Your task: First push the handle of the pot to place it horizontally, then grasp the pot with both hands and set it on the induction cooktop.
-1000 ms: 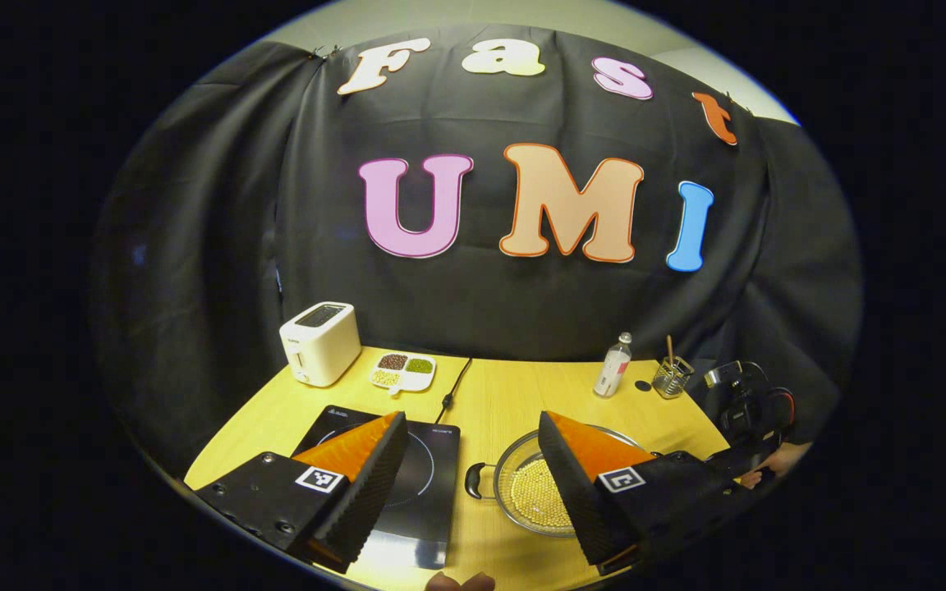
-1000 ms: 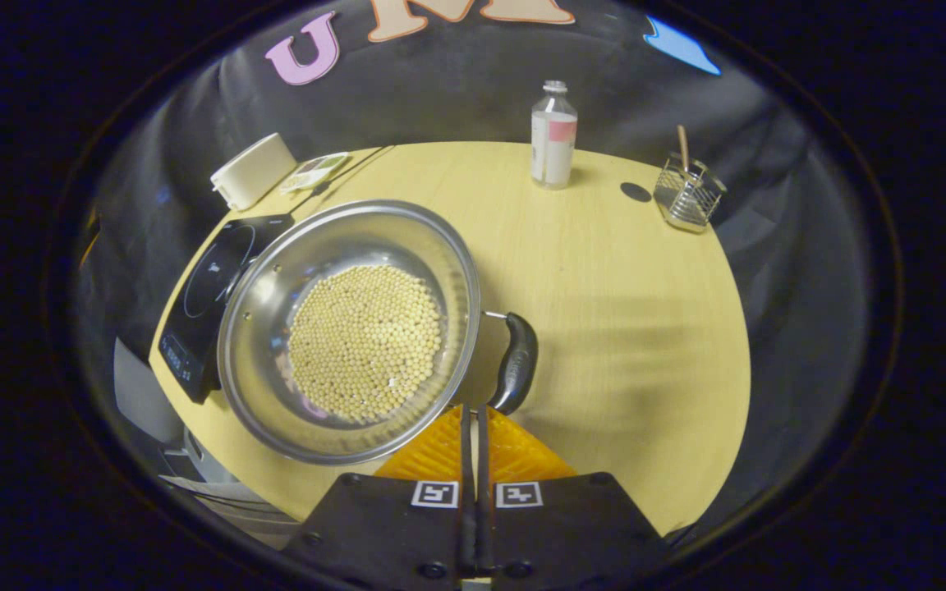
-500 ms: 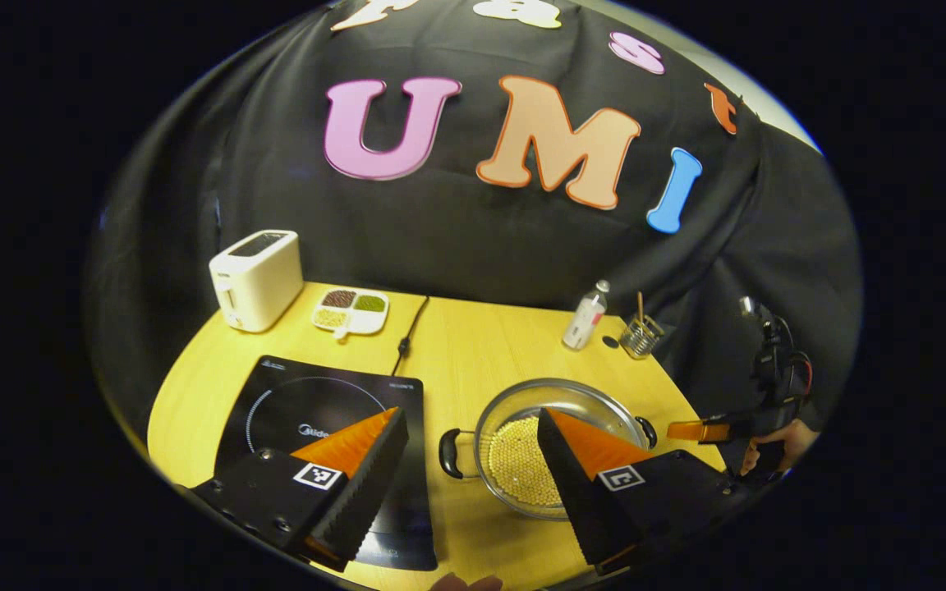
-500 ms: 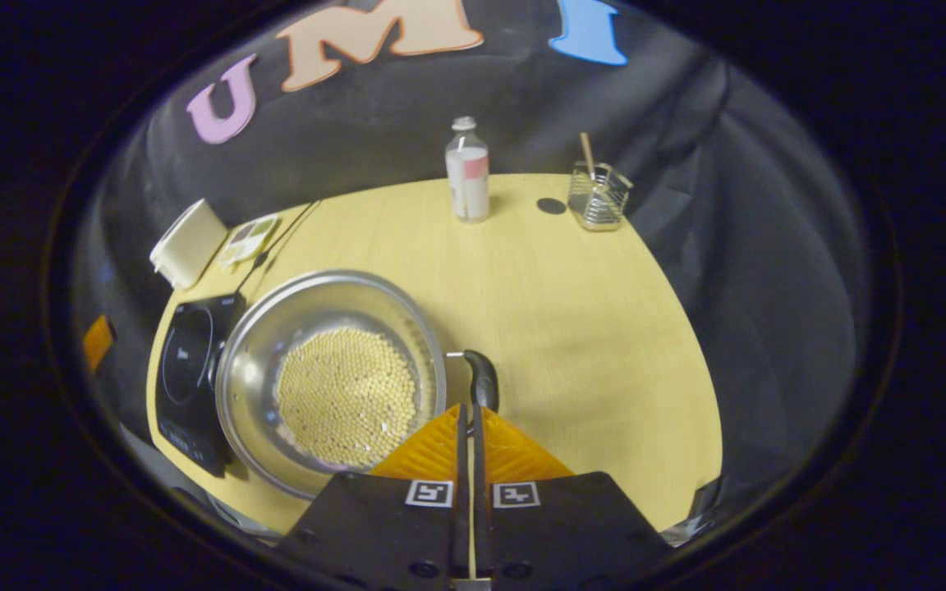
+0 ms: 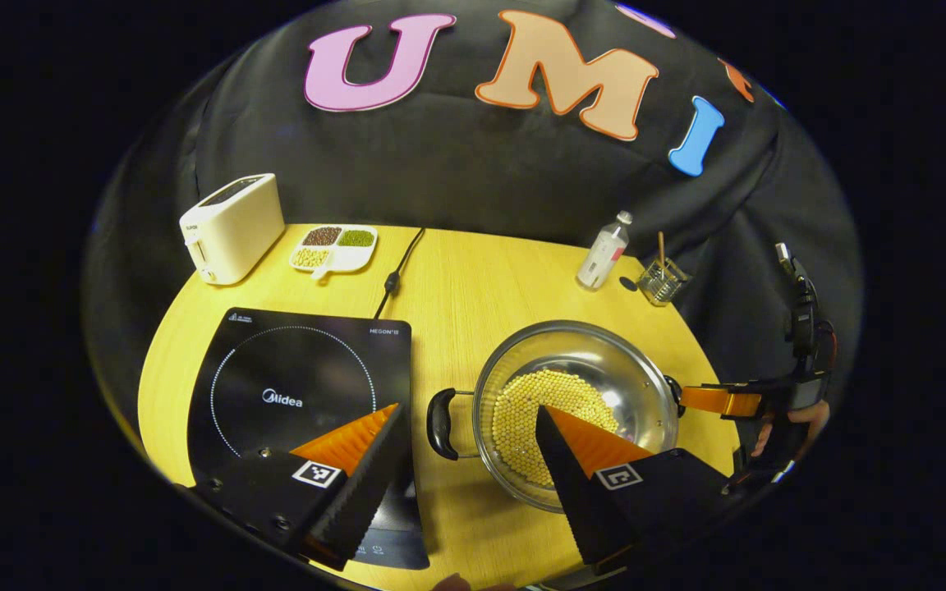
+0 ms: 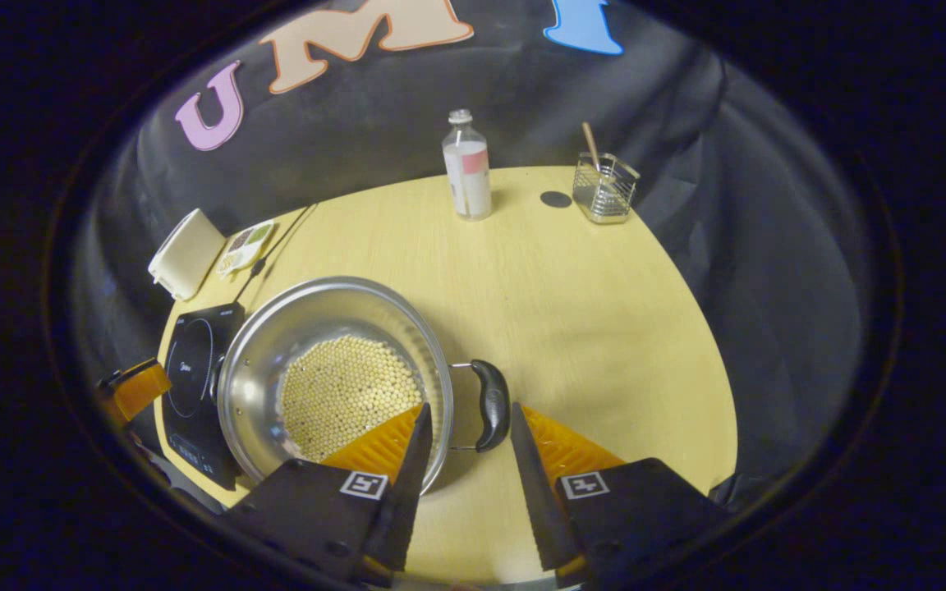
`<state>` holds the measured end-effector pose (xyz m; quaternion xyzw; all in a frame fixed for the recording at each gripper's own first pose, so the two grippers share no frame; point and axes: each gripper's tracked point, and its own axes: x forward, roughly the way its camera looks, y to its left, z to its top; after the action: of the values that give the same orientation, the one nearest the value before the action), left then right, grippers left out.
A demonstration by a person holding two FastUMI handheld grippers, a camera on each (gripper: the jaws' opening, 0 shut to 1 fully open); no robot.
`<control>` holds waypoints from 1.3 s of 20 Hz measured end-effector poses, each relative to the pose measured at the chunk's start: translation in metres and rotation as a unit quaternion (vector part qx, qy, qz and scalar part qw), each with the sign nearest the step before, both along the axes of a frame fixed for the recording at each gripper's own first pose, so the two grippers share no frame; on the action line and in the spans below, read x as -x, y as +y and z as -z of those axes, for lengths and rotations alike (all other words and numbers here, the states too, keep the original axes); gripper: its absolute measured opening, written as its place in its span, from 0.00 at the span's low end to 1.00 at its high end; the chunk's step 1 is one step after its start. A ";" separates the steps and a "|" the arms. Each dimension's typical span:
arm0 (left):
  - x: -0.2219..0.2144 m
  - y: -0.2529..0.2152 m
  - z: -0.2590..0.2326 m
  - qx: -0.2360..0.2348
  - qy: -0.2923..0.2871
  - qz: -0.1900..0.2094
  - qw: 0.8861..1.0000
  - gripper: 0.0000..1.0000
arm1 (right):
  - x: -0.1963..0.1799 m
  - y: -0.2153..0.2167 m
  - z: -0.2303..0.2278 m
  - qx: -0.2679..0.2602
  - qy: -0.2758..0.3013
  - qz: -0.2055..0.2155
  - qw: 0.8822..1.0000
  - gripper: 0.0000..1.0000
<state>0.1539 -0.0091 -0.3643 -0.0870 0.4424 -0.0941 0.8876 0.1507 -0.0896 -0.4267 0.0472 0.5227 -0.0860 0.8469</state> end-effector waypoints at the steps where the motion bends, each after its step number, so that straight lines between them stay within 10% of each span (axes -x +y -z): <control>1: -0.002 -0.001 0.008 -0.007 0.008 0.001 1.000 0.96 | -0.005 0.001 0.004 -0.004 0.004 -0.001 1.000 0.66; 9: -0.012 -0.010 0.064 -0.044 0.064 0.019 0.997 0.99 | -0.005 -0.007 0.044 0.010 0.052 -0.017 0.998 0.72; 19: -0.006 -0.003 0.099 -0.079 0.108 -0.002 0.991 0.63 | -0.011 -0.003 0.056 0.019 0.042 -0.038 0.998 0.58; 26: -0.007 -0.001 0.103 -0.118 0.078 0.003 0.990 0.66 | -0.013 -0.002 0.062 0.005 0.032 -0.051 0.998 0.56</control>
<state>0.1609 -0.0104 -0.4668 0.0125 0.5185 -0.0363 0.8542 0.1638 -0.0915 -0.4885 0.0131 0.5505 -0.0470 0.8334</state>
